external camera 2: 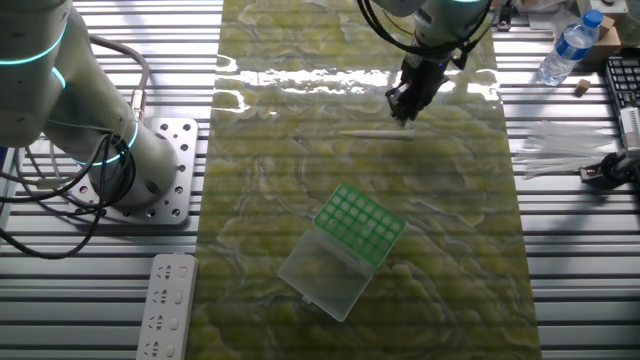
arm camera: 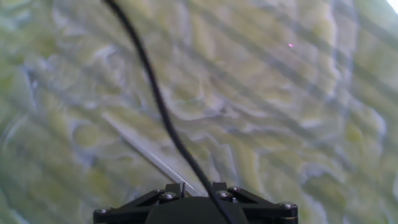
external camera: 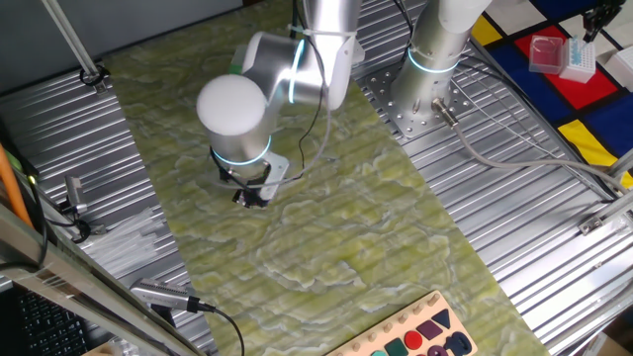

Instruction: Insert a large pipette tip into the holder for large pipette tips

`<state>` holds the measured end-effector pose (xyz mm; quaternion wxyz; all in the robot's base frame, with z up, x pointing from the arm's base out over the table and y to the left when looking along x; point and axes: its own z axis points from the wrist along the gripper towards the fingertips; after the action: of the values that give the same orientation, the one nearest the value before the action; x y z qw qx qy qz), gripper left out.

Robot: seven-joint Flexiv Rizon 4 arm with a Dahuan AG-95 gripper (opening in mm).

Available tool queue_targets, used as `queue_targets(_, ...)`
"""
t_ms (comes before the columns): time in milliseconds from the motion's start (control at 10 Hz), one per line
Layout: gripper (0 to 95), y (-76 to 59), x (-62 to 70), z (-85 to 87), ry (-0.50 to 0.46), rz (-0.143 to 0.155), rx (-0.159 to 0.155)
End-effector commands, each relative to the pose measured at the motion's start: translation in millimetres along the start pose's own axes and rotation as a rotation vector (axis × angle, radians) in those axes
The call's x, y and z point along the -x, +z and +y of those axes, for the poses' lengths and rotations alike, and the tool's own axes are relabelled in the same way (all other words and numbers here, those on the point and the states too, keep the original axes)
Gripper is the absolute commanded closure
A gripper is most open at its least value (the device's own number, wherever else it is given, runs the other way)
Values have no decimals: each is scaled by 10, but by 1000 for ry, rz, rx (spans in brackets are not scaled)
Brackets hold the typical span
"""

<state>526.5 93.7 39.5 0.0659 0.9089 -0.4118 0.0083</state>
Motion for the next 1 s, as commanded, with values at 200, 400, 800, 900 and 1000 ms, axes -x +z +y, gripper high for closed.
queue_targets(200, 760, 58, -13, 21, -119, -6, -26)
queue_targets(400, 760, 69, -21, 30, -163, -7, -31)
queue_targets(800, 760, 95, -22, 35, -184, -11, -38)
queue_targets(900, 760, 102, -25, 38, -187, -12, -39)
queue_targets(1000, 760, 106, -30, 42, -192, -14, -40)
